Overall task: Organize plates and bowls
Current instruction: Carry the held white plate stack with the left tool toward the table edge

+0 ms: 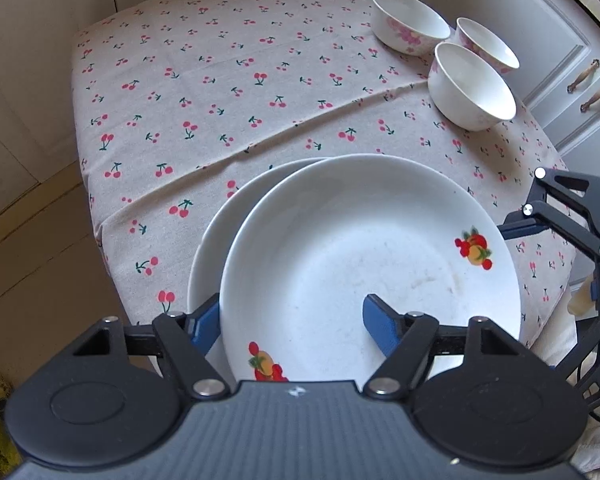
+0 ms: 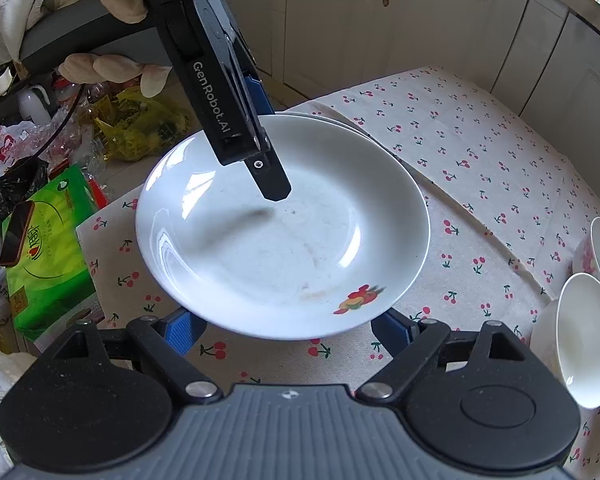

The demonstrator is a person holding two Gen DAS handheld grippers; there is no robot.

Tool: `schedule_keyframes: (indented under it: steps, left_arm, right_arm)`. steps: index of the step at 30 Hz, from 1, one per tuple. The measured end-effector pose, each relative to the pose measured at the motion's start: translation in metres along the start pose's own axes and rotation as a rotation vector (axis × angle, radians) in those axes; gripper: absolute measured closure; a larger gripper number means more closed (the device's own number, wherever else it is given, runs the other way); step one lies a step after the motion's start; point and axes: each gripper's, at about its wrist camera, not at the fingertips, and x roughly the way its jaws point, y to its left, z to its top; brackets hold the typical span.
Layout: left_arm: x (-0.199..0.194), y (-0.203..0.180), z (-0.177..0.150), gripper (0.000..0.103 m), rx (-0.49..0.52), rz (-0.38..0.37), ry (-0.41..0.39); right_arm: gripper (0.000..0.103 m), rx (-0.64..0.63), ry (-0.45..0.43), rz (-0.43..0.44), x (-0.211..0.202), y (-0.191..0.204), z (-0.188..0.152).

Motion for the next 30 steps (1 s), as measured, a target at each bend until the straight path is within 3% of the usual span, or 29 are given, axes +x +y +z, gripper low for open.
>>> schedule_keyframes:
  steps: [19, 30]
  left_arm:
    - [0.002, -0.007, 0.006, 0.025, 0.041, 0.034, 0.056]
    - [0.015, -0.025, 0.016, 0.023, 0.152, 0.103, 0.141]
  right_arm:
    - [0.011, 0.032, 0.008, 0.032, -0.005, -0.001, 0.001]
    - [0.011, 0.049, 0.006, 0.038, -0.008, 0.001, 0.0]
